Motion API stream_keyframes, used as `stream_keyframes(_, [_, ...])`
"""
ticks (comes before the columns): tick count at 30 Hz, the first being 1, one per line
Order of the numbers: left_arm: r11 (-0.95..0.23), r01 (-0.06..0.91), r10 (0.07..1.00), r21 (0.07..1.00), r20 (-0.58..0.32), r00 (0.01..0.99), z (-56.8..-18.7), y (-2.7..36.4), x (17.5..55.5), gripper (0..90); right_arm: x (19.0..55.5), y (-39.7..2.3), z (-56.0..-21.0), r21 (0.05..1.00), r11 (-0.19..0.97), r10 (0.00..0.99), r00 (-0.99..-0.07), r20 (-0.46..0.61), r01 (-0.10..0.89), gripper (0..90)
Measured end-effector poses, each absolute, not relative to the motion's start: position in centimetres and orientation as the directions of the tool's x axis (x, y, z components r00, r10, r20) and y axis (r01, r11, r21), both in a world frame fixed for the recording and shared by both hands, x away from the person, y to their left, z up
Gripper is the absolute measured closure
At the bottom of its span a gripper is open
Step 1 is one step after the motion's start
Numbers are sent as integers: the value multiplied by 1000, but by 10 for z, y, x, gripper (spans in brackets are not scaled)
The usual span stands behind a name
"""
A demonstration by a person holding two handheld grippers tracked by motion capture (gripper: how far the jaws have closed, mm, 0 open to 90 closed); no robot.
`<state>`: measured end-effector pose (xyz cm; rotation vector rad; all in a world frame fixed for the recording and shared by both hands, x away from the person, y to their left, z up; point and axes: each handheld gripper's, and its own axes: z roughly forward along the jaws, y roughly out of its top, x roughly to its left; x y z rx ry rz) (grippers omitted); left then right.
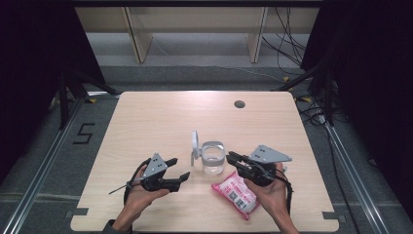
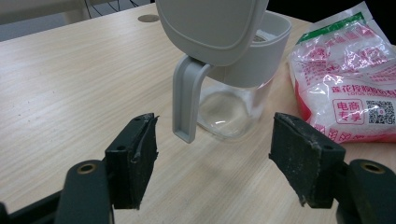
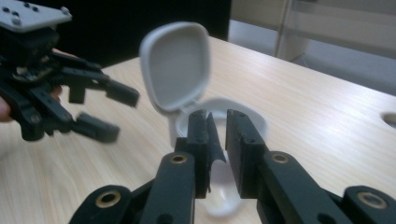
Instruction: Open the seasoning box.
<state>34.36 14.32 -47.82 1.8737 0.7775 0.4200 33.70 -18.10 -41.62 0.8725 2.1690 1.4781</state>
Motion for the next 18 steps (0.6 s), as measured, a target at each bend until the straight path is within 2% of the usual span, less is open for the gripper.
stream_keyframes(3, [-274, 321, 677, 907, -56, 734, -478, 144, 343, 314, 327, -198, -421, 925, 235, 694, -718, 56, 299, 789])
stream_keyframes(4, [-270, 319, 678, 908, -56, 733, -478, 144, 343, 314, 321, -202, -421, 917, 219, 720, -689, 79, 334, 788])
stream_keyframes(6, [-269, 325, 680, 906, -60, 731, -478, 144, 343, 314, 319, -212, -423, 924, 223, 718, -694, 60, 311, 789])
stream_keyframes(7, [-271, 323, 679, 907, -58, 732, -478, 144, 343, 314, 314, -215, -423, 915, 209, 738, -670, 84, 345, 789])
stream_keyframes(10, [-309, 302, 669, 902, -20, 743, -477, 146, 344, 314, 309, -226, -425, 924, 216, 749, -660, 50, 315, 788])
stream_keyframes(11, [-272, 322, 677, 907, -57, 733, -478, 144, 343, 314, 307, -229, -426, 924, 213, 749, -660, 54, 317, 788])
stream_keyframes(12, [-269, 325, 679, 907, -61, 732, -479, 144, 343, 314, 306, -233, -427, 922, 233, 746, -665, 35, 309, 789])
stream_keyframes(16, [-269, 327, 679, 906, -63, 732, -479, 144, 343, 313, 300, -239, -432, 922, 195, 763, -642, 71, 334, 789])
stream_keyframes(18, [-272, 326, 677, 906, -61, 734, -479, 144, 343, 312, 298, -245, -434, 919, 220, 770, -636, 43, 328, 789])
